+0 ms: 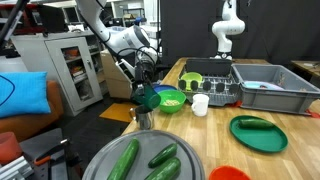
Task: Pick up the green cup from the table and pour its contents in the silver cup.
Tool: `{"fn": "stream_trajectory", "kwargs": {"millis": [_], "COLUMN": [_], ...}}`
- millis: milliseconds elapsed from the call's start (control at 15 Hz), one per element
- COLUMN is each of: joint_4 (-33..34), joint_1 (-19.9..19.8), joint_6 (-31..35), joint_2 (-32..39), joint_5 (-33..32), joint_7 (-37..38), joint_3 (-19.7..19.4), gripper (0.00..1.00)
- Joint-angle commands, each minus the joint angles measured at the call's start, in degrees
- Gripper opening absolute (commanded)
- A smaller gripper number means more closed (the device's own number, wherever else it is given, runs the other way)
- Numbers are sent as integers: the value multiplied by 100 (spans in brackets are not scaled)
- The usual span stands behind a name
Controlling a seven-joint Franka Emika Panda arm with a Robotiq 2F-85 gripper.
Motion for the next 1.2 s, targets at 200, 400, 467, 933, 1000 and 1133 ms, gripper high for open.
{"fn": "stream_trajectory", "kwargs": {"millis": [200,400,467,933,1000,1133], "joint_4": [-15,-14,-3,122,129,162], "joint_1": [223,286,306,335,332,326], "joint_6": [-431,-539,-551,-728,-758,-823], "joint_2": [92,171,211,459,476,523], "joint_5": [-356,-533,-600,-1125,-1178,-1292], "joint_7": [352,478,497,503,498,484], "joint_3": [29,75,87,151,157,172], "gripper": [54,54,54,54,54,54]}}
